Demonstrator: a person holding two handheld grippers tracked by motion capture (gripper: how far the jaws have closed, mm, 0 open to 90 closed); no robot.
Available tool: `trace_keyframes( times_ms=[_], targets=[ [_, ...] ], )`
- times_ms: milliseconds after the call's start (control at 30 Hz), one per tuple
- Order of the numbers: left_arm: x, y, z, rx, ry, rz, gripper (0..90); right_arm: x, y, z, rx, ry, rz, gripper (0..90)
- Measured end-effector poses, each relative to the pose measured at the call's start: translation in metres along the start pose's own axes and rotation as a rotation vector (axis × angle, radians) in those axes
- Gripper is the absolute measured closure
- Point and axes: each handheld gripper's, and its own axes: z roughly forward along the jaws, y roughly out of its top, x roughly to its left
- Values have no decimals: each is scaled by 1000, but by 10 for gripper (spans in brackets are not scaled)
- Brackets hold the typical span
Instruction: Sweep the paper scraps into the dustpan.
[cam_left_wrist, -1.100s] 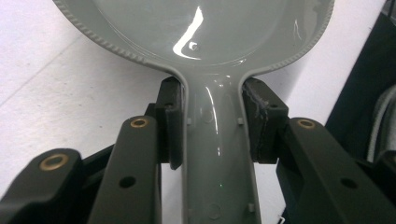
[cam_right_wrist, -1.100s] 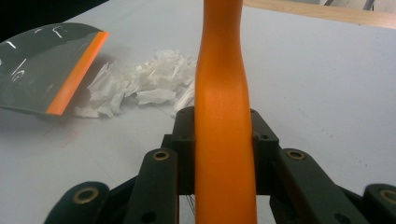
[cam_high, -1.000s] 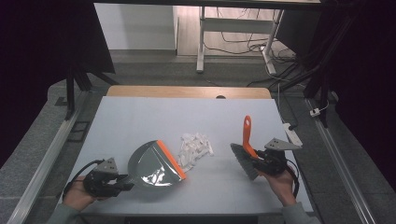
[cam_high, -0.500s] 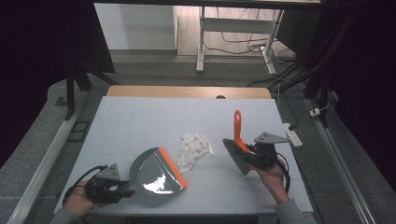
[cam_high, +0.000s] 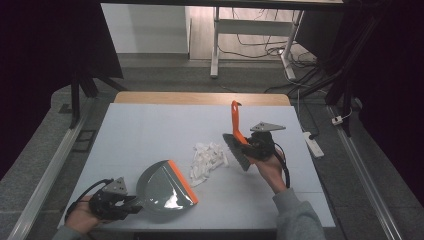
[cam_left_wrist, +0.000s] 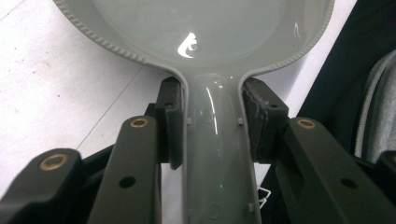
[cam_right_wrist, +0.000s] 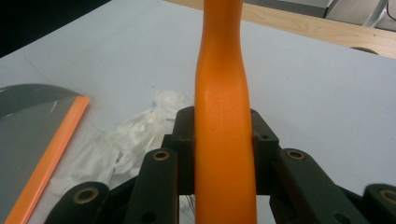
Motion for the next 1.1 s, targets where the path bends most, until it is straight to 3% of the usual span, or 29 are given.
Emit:
trace_keyframes(
  times_ms=[400, 667, 1100],
  targets=[
    [1, 1, 3, 0, -9, -8, 616, -18, 12, 37, 41, -36, 67, 703],
    [1, 1, 3, -1, -8, -9, 616, -16, 18, 56, 78, -48, 51, 704],
    [0, 2, 5, 0, -9, -11, 616, -13, 22, 73, 111, -53, 40, 704]
  ],
)
